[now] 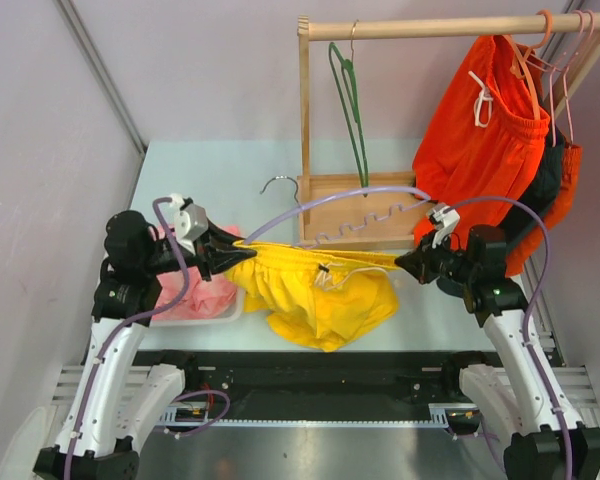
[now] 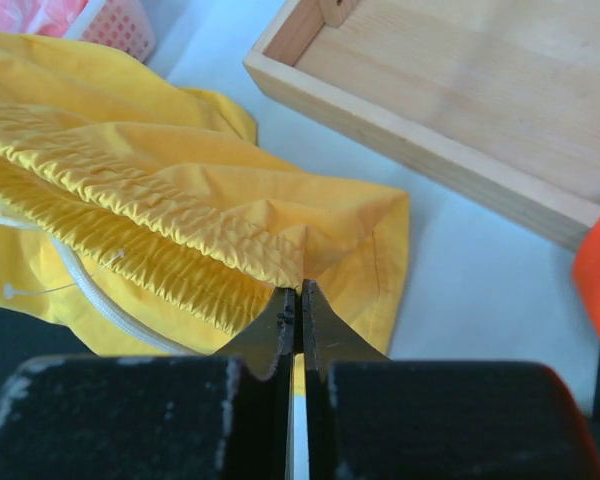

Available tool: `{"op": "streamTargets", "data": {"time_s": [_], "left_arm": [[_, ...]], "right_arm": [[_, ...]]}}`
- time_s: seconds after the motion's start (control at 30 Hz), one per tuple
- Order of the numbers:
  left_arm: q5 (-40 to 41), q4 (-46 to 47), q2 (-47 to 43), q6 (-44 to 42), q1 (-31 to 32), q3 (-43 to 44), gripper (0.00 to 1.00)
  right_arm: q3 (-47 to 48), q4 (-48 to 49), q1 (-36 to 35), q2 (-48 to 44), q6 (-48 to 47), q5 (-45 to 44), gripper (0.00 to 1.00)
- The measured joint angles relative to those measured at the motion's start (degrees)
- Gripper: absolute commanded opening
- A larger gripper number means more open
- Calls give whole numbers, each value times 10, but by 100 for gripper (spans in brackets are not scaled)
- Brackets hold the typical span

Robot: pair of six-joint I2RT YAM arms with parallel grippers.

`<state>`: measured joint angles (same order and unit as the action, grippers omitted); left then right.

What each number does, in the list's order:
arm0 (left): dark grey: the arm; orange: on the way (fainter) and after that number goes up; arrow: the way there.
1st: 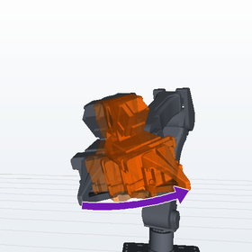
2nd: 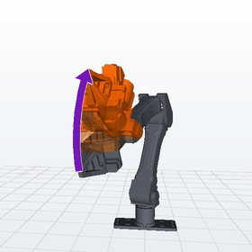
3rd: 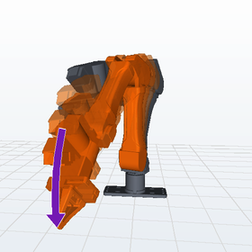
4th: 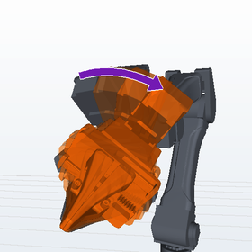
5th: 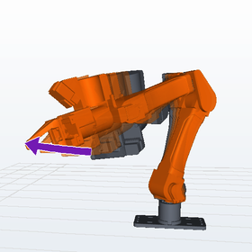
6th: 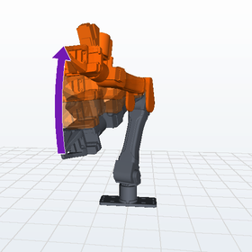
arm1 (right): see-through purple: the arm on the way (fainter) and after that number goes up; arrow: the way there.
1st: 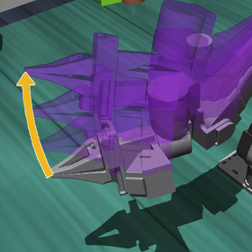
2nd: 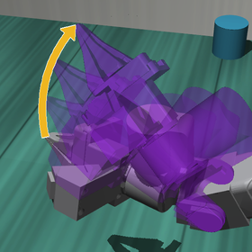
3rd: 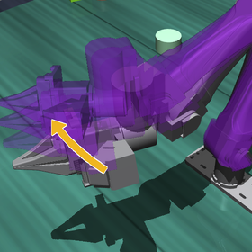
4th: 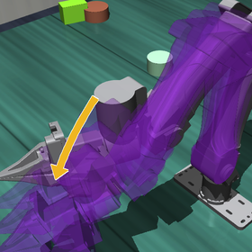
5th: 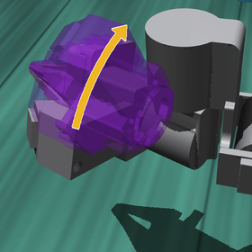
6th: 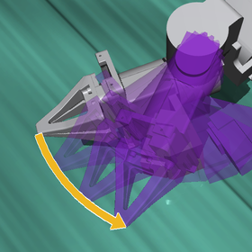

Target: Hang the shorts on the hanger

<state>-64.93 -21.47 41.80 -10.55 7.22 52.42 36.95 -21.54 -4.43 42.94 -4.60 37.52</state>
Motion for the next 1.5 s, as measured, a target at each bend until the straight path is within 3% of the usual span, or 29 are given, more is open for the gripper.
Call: {"op": "streamTargets", "data": {"time_s": [0.23, 0.4, 0.47, 0.73, 1.07, 1.23, 1.5], "left_arm": [[-30, 170, -3, 173, 0, -3, 0], [-47, 203, -6, 203, 0, -2, 0], [-52, 161, -6, 165, 1, 7, 0], [-2, -187, 29, -177, 2, 112, 0], [65, -419, 93, -511, 3, 145, 0], [83, -445, 94, -569, 3, 145, 0], [141, -421, 105, -547, 21, 145, 0]], "right_arm": [[7, 39, 0, 48, 41, 34, 0], [11, 56, -13, 59, 54, 37, 0], [11, 57, -14, 57, 57, 36, 0], [40, 9, 44, 8, 45, 54, 0], [66, -65, 88, -12, 18, 81, 0], [69, -90, 97, -5, 7, 95, 0], [108, -121, 99, -3, -21, 113, 0]]}}
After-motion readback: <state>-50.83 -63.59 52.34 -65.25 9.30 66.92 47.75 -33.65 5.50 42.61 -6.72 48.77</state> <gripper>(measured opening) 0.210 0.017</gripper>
